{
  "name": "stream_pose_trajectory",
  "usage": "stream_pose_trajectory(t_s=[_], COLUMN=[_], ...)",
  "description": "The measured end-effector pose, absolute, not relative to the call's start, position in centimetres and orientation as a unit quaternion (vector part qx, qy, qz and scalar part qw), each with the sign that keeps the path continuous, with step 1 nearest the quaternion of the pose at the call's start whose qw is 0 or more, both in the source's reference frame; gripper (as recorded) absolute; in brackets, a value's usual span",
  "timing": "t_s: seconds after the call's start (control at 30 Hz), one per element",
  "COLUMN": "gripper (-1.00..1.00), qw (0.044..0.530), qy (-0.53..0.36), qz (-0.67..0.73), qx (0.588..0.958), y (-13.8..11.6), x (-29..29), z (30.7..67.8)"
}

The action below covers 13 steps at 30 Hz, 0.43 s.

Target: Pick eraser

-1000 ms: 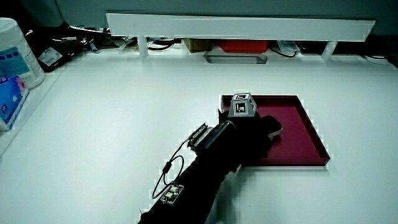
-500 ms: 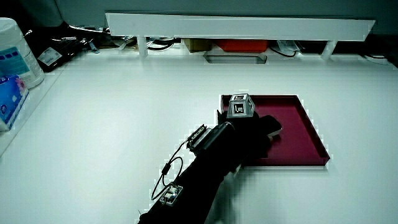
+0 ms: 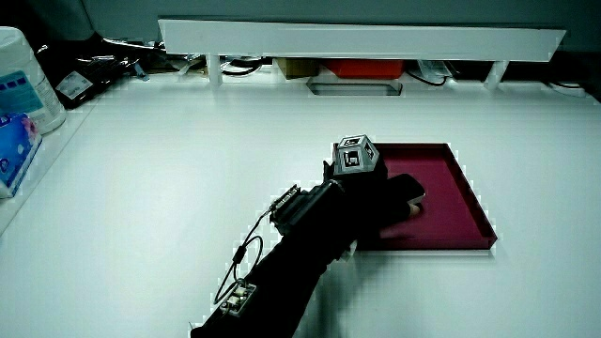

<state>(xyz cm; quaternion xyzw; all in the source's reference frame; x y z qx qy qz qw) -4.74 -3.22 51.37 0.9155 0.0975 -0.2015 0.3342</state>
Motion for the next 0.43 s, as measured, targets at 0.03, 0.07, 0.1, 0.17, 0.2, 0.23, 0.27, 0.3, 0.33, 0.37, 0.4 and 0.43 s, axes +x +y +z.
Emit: stream_pose_trajectory(t_s=[0.03, 0.07, 0.1, 0.17, 0.2, 0.23, 0.27, 0.3, 0.33, 0.37, 0.4, 0.43], gripper=[0.96, 1.0, 1.0, 1.0, 1.0, 1.0, 1.0, 1.0, 1.0, 1.0, 1.0, 1.0], qw=[0.34, 0.334, 0.343, 0.342, 0.343, 0.337, 0.335, 0.329, 0.34, 0.351, 0.336, 0.344], qy=[0.1, 0.109, 0.115, 0.135, 0.138, 0.149, 0.156, 0.172, 0.164, 0.157, 0.167, 0.16], qz=[-0.203, -0.212, -0.213, -0.236, -0.236, -0.243, -0.252, -0.26, -0.291, -0.322, -0.353, -0.349], qx=[0.913, 0.912, 0.908, 0.9, 0.899, 0.897, 0.894, 0.891, 0.879, 0.865, 0.857, 0.857], y=[-3.1, -3.1, -3.0, -2.8, -2.7, -2.7, -2.5, -2.4, -2.3, -2.1, -2.0, -1.8], x=[-5.0, -5.2, -5.3, -5.9, -6.3, -6.6, -7.0, -7.5, -8.1, -8.7, -9.3, -9.8], z=[50.7, 50.5, 49.9, 49.8, 48.4, 47.9, 47.2, 46.7, 47.3, 47.8, 48.0, 47.1])
